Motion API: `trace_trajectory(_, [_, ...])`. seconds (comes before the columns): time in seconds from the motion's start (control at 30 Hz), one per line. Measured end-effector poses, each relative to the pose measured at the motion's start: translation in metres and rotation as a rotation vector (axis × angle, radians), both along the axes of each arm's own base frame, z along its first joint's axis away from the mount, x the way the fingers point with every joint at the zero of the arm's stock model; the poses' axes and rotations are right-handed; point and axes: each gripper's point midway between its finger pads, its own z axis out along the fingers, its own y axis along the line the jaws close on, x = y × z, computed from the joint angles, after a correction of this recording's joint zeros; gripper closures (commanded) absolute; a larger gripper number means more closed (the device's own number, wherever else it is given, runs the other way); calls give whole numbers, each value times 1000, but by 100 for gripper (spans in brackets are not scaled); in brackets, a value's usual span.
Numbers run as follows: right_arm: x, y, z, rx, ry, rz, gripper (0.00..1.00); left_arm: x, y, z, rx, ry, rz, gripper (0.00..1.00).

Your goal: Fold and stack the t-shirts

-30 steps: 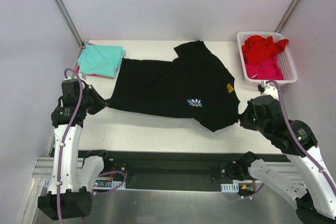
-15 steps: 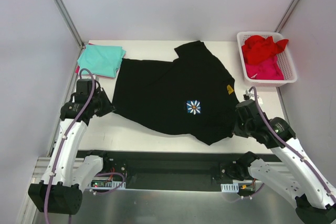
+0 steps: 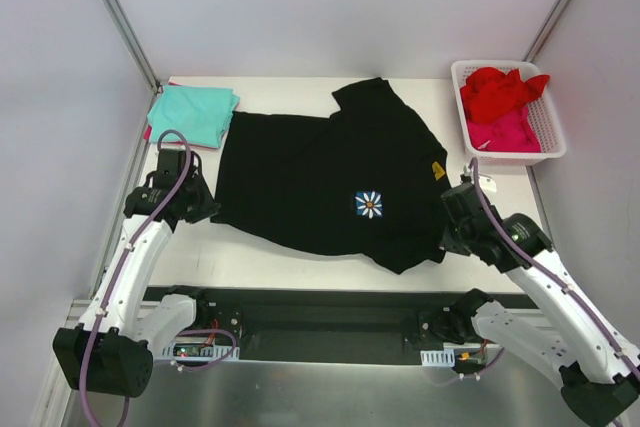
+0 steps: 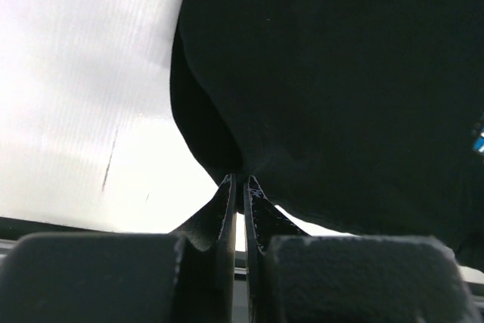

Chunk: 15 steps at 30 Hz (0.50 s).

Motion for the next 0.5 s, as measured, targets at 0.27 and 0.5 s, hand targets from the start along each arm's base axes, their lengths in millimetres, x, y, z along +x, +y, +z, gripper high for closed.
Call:
trace_trajectory(0.27, [21, -2, -5, -51, 4, -30, 99, 4, 10, -13, 54, 51, 34, 100])
trace_trajectory(0.5, [38, -11, -6, -66, -9, -72, 99, 11, 11, -25, 66, 84, 38, 100])
